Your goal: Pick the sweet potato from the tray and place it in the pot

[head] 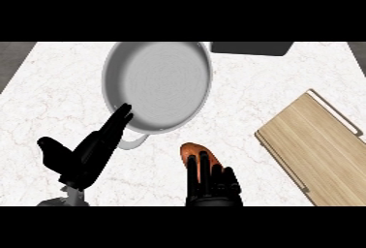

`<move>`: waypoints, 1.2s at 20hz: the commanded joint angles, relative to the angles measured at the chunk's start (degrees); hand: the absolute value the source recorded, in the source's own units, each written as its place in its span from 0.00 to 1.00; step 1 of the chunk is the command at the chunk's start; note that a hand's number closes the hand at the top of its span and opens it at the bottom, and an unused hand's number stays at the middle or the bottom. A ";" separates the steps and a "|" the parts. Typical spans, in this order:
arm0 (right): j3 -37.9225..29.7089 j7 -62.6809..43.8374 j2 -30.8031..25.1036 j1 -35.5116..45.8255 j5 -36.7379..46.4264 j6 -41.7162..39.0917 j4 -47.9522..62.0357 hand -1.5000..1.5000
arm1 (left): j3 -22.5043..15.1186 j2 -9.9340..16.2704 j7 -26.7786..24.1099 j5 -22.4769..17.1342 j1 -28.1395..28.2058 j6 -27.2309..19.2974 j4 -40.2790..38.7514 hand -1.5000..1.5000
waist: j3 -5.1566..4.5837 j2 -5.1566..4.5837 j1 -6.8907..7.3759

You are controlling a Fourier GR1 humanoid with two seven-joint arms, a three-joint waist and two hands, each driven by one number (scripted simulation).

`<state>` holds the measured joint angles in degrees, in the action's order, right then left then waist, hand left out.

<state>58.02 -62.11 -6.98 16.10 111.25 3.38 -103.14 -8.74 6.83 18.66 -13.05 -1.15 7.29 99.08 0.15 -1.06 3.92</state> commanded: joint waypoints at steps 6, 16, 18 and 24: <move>-16.56 -4.80 6.85 18.94 -20.64 -1.93 3.46 1.00 | -2.15 -1.32 0.94 0.08 -1.16 0.80 -2.46 0.50 | -0.33 -0.67 2.50; -28.41 -4.01 6.95 40.07 -37.61 4.70 28.36 1.00 | -1.91 -1.15 1.64 -0.03 -3.76 1.57 -3.63 0.50 | -0.37 -1.11 4.56; -31.39 -2.80 6.95 41.72 -41.17 9.41 31.29 1.00 | -2.21 -1.49 1.39 -0.38 -4.64 2.13 -3.83 0.50 | -0.32 -1.71 5.30; -36.26 0.71 6.96 44.28 -49.71 24.41 35.36 0.00 | -3.36 -2.11 0.73 0.77 -5.06 2.10 -3.93 0.50 | -0.14 -2.08 6.03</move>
<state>24.73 -59.09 -0.35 58.07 67.18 16.76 -70.89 -11.36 5.07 19.44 -12.55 -5.83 8.90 97.18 0.08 -2.57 9.60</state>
